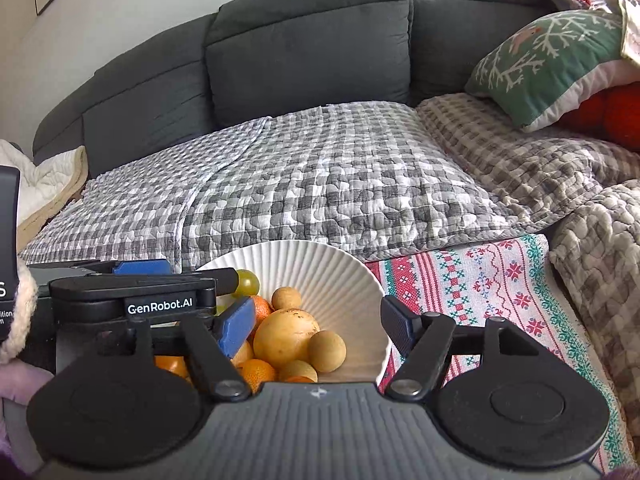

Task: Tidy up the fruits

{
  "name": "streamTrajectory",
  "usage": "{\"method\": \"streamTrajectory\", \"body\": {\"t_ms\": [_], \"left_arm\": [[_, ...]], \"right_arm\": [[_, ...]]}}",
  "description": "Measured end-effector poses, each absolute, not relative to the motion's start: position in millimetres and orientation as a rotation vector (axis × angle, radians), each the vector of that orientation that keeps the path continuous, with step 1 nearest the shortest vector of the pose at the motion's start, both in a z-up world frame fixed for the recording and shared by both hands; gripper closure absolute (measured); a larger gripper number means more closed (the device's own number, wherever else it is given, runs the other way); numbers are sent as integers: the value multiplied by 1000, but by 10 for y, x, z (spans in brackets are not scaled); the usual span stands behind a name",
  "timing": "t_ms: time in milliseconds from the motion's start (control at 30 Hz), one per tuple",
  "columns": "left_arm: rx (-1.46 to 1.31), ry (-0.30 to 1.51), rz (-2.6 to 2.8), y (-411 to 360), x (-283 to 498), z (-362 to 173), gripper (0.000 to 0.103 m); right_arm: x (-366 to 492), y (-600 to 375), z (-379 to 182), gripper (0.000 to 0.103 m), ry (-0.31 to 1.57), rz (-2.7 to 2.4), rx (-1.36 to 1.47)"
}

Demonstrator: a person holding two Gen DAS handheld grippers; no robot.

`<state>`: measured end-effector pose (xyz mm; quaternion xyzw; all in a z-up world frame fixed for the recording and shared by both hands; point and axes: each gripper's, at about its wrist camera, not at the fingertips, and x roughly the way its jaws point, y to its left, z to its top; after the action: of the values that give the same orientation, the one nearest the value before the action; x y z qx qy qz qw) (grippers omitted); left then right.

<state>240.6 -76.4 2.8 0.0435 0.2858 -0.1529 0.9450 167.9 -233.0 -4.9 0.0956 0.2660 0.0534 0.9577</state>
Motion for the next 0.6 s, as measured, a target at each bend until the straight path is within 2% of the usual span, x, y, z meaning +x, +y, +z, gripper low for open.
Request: {"method": "streamTrajectory", "body": {"t_ms": [133,233,367,600], "left_arm": [[62,598,-299,-711,2233,116,27],[50,612,-285,-683,2052,159,17],[45,627,-272,-667,1749,185,11],[38,668,-231,-646,1257,194,8]], "right_arm": [[1529,-2417,24,28,545,92,202],[1397,-2500,55,21,560,70,223],[1174,-2584,44,17,591,45,242],[797,-2638,-8,11,637,32,245]]}}
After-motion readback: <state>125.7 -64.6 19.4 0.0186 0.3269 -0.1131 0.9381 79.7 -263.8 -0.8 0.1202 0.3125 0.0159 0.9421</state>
